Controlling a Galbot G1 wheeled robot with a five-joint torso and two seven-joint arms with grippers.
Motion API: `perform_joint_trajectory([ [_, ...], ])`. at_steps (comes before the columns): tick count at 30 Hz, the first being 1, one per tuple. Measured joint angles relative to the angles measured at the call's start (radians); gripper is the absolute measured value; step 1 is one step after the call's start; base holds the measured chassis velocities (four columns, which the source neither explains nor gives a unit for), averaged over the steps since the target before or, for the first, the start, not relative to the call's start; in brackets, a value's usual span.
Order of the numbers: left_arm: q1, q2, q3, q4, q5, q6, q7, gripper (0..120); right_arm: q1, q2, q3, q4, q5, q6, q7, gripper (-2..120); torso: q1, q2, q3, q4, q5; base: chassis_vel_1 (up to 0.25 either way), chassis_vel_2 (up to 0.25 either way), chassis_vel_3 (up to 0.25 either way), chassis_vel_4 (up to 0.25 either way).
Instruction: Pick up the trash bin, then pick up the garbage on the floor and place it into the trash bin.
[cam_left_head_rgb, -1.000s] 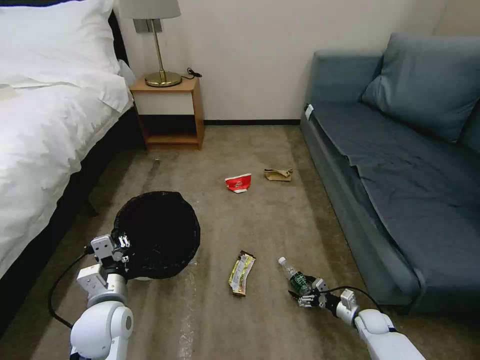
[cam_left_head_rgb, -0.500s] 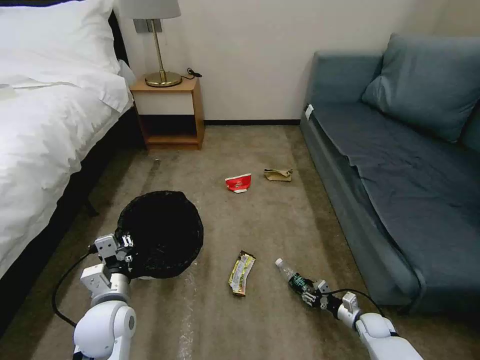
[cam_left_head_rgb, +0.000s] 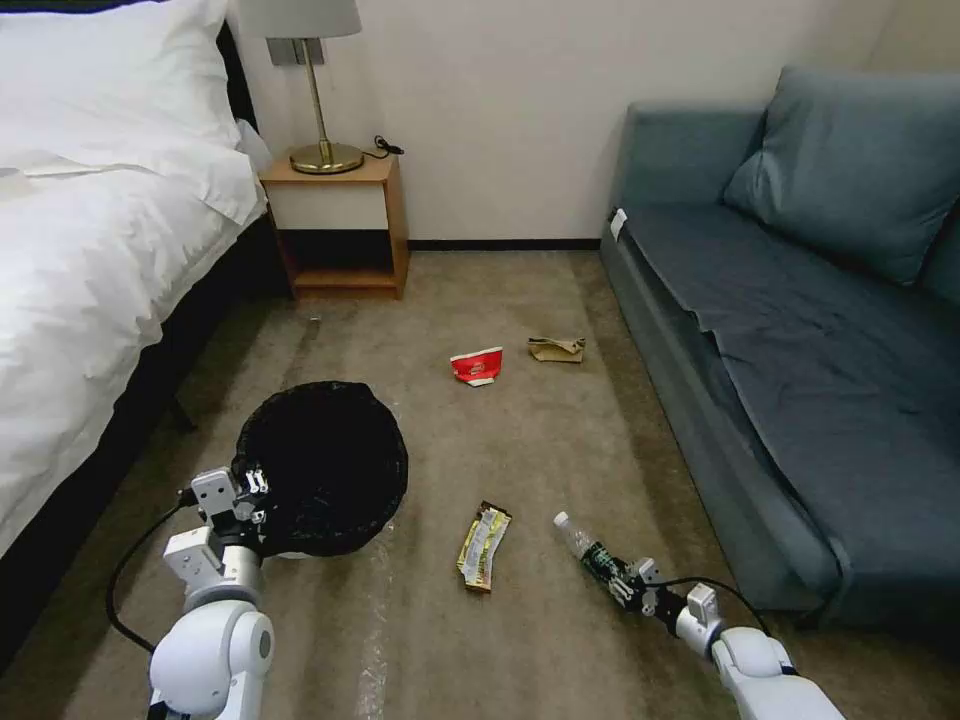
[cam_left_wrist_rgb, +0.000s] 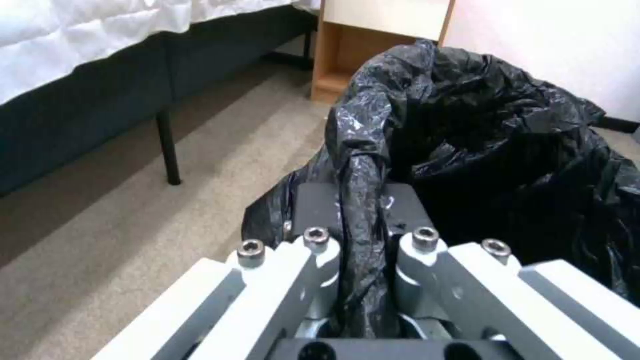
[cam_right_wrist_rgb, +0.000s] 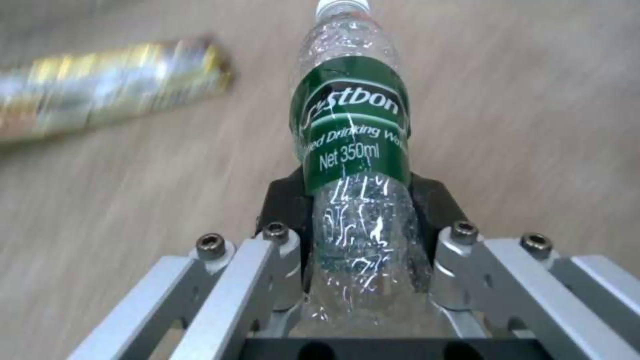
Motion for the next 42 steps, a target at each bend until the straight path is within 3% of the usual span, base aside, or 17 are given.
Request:
perform_joint_trajectory([
  [2, -0.003, 0.000, 0.007, 0.010, 0.001, 0.000, -0.001, 5, 0.008, -0.001, 0.007, 0.091, 0.067, 0.007, 0.035, 23, 0.000, 0.000, 0.000, 0.0003, 0.0000, 0.000, 0.000, 0.000, 0.000],
  [9, -0.015, -0.005, 0.027, 0.032, 0.010, 0.000, -0.002, 5, 0.006, -0.031, -0.028, 0.348, 0.102, 0.029, 0.145, 23, 0.000, 0.000, 0.000, 0.0000, -0.0003, 0.000, 0.000, 0.000, 0.000],
  [14, -0.029, -0.011, 0.056, 0.051, 0.025, -0.001, -0.002, 5, 0.004, -0.052, -0.183, 0.589, 0.065, 0.037, 0.297, 23, 0.000, 0.000, 0.000, 0.0003, -0.0003, 0.000, 0.000, 0.000, 0.000],
  [20, -0.032, -0.012, 0.070, 0.055, 0.030, -0.001, -0.001, 5, 0.029, -0.023, -0.355, 0.709, 0.050, -0.001, 0.414, 23, 0.000, 0.000, 0.000, 0.0002, -0.0002, 0.000, 0.000, 0.000, 0.000],
  [30, -0.034, -0.024, 0.093, 0.053, 0.039, 0.000, -0.003, 5, 0.114, 0.055, -0.544, 0.693, 0.071, -0.022, 0.486, 23, 0.000, 0.000, 0.000, 0.0002, -0.0004, 0.000, 0.000, 0.000, 0.000],
  [42, -0.038, -0.041, 0.117, 0.055, 0.055, 0.000, -0.003, 5, 0.120, 0.100, -0.614, 0.625, 0.057, -0.003, 0.483, 23, 0.000, 0.000, 0.000, 0.0001, -0.0002, 0.000, 0.000, 0.000, 0.000],
])
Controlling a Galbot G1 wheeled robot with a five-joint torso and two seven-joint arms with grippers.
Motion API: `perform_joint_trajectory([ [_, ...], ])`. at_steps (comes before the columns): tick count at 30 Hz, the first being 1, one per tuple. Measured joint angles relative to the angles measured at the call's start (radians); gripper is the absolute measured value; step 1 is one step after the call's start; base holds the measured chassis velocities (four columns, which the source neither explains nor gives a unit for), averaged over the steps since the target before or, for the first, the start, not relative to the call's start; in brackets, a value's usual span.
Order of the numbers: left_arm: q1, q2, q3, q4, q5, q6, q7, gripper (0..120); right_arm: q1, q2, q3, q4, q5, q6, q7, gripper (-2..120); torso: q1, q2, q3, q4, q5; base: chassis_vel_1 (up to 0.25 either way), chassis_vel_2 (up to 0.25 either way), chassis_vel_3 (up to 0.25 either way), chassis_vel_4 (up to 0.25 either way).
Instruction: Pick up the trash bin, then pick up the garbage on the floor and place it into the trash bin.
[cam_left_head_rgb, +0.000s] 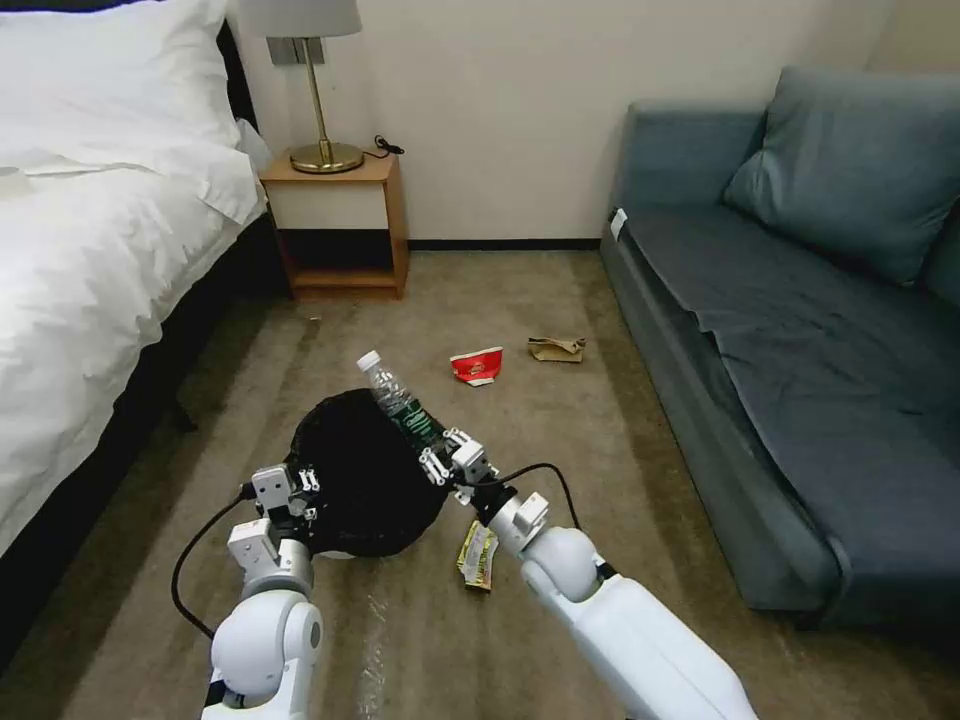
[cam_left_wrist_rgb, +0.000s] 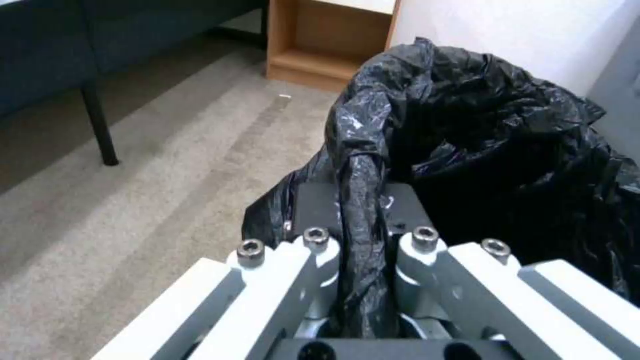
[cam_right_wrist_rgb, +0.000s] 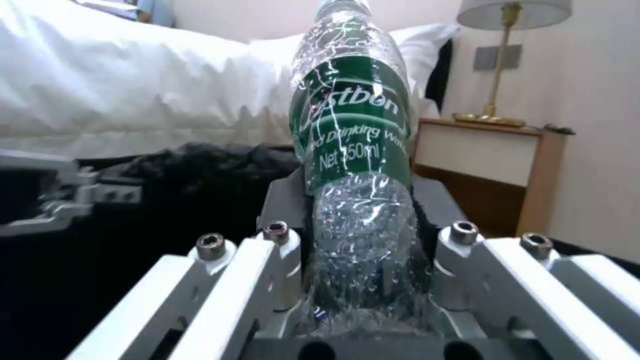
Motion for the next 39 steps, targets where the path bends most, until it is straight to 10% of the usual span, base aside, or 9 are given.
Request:
perform_joint_trajectory([
  [10, 0.002, -0.008, 0.010, -0.002, 0.009, 0.000, 0.000, 5, -0.009, 0.037, -0.019, -0.046, -0.031, 0.021, -0.022, 23, 0.000, 0.000, 0.000, 0.0000, 0.0000, 0.000, 0.000, 0.000, 0.000],
  [32, 0.002, -0.009, 0.004, 0.000, 0.015, 0.000, -0.001, 5, -0.018, 0.051, 0.020, -0.037, -0.039, 0.018, -0.045, 99, 0.000, 0.000, 0.000, 0.0000, 0.0001, 0.000, 0.000, 0.000, 0.000],
  [39, -0.001, -0.004, -0.025, 0.002, 0.004, -0.001, -0.001, 5, 0.012, 0.043, 0.116, -0.017, -0.002, -0.027, 0.015, 100, 0.000, 0.000, 0.000, 0.0001, 0.0001, 0.000, 0.000, 0.000, 0.000],
])
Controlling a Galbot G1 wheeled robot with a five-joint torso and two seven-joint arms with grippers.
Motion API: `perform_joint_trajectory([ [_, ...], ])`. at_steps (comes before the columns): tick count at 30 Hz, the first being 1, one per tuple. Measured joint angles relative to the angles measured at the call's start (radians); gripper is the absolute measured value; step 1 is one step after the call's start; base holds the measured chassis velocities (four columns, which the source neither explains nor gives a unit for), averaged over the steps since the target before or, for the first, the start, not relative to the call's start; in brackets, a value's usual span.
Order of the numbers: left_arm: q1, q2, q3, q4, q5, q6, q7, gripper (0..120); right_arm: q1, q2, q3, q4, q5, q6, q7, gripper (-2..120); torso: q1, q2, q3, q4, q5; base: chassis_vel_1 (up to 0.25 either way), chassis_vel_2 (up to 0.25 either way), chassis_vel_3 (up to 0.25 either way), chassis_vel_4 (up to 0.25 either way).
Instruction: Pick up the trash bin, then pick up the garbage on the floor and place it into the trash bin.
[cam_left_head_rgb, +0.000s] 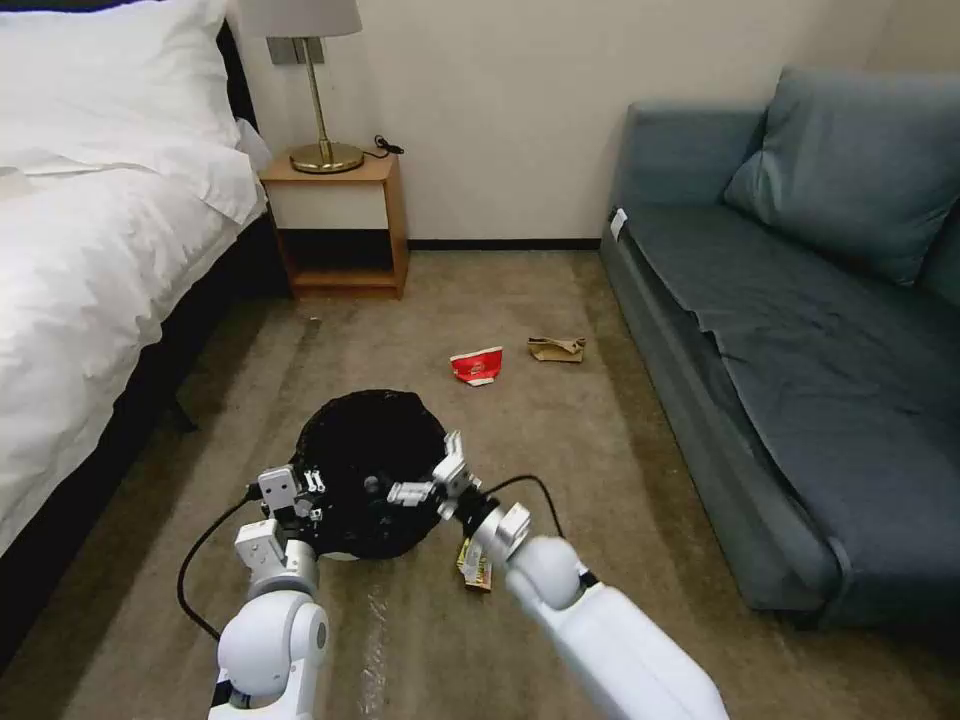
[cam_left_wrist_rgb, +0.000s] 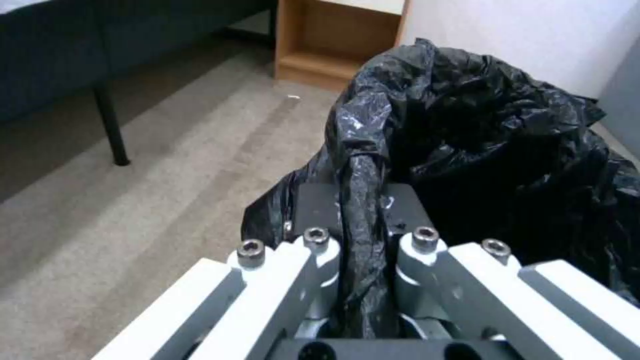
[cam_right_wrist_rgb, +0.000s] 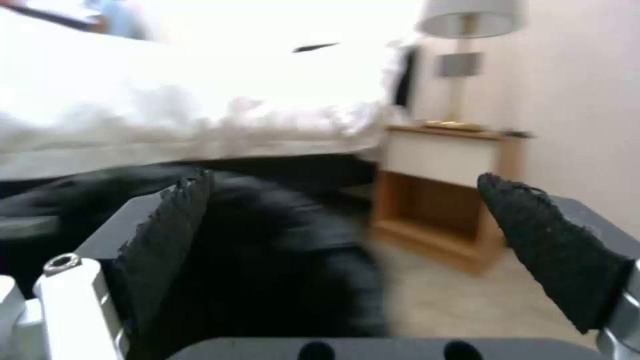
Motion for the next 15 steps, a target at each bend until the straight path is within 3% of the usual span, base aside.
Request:
perform_joint_trajectory([
  [7, -0.001, 0.018, -0.049, -0.005, -0.040, -0.001, 0.000, 5, -0.005, -0.035, 0.118, -0.018, 0.046, -0.097, 0.107, 100, 0.000, 0.000, 0.000, -0.0001, 0.0000, 0.000, 0.000, 0.000, 0.000],
  [15, -0.004, 0.021, -0.067, -0.023, -0.058, 0.000, 0.000, 5, -0.042, -0.025, 0.138, -0.131, 0.152, -0.175, 0.124, 100, 0.000, 0.000, 0.000, -0.0002, 0.0001, 0.000, 0.000, 0.000, 0.000],
])
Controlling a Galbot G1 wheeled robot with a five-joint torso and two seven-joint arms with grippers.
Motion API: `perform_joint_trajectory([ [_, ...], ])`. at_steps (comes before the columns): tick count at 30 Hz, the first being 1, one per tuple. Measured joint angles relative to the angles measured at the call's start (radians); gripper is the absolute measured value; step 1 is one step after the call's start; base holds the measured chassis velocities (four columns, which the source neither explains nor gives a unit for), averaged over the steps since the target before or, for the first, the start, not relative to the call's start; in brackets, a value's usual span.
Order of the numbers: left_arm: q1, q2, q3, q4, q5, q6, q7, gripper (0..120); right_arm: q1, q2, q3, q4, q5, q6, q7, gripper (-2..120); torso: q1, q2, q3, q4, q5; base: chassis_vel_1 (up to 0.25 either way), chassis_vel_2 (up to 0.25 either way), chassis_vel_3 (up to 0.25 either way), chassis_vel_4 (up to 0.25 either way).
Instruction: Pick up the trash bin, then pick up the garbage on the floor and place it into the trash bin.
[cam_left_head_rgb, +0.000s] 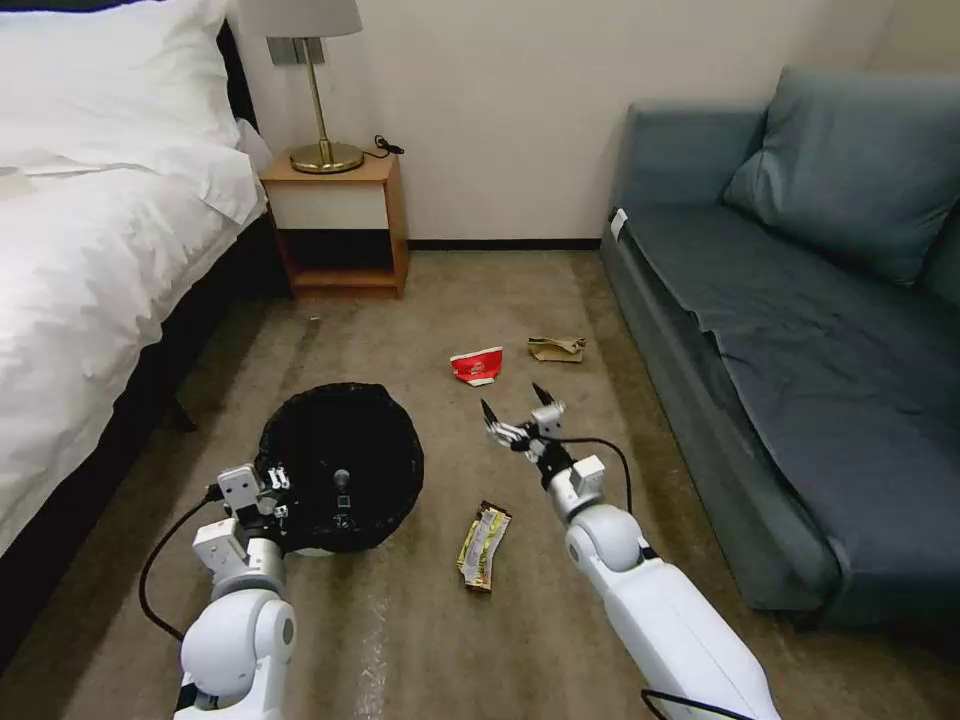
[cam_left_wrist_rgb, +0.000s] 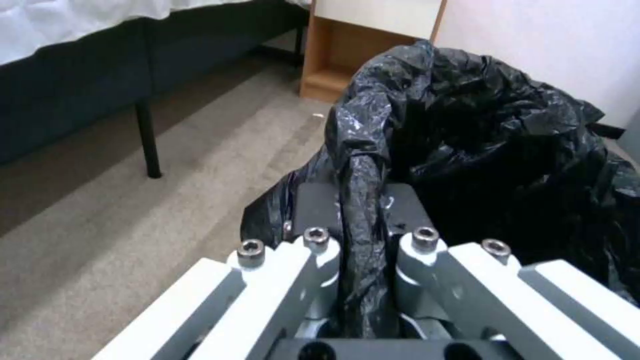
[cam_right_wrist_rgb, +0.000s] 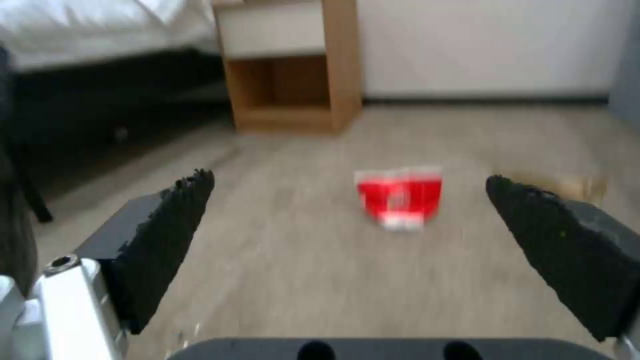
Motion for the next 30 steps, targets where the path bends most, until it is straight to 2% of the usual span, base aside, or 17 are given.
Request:
perform_joint_trajectory([
  [8, 0.006, -0.004, 0.001, -0.012, 0.003, 0.000, 0.000, 5, -0.003, 0.007, -0.075, -0.102, 0.122, -0.072, 0.000, 100, 0.000, 0.000, 0.000, 0.0001, 0.0001, 0.000, 0.000, 0.000, 0.000],
  [16, 0.018, -0.022, 0.008, -0.013, 0.034, -0.009, 0.006, 5, 0.018, -0.041, -0.220, -0.093, 0.262, -0.197, 0.061, 100, 0.000, 0.000, 0.000, 0.0001, -0.0002, 0.000, 0.000, 0.000, 0.000],
  [19, 0.023, -0.047, 0.011, -0.009, 0.065, -0.021, 0.014, 5, 0.066, -0.039, -0.307, -0.106, 0.345, -0.283, 0.079, 100, 0.000, 0.000, 0.000, 0.0001, -0.0002, 0.000, 0.000, 0.000, 0.000],
  [25, 0.026, -0.060, -0.001, -0.001, 0.081, -0.026, 0.017, 5, 0.121, -0.021, -0.393, -0.170, 0.383, -0.351, 0.088, 100, 0.000, 0.000, 0.000, 0.0003, -0.0002, 0.000, 0.000, 0.000, 0.000],
  [30, 0.026, -0.061, -0.020, -0.001, 0.080, -0.027, 0.018, 5, 0.120, -0.022, -0.403, -0.225, 0.346, -0.366, 0.071, 100, 0.000, 0.000, 0.000, 0.0001, -0.0002, 0.000, 0.000, 0.000, 0.000],
])
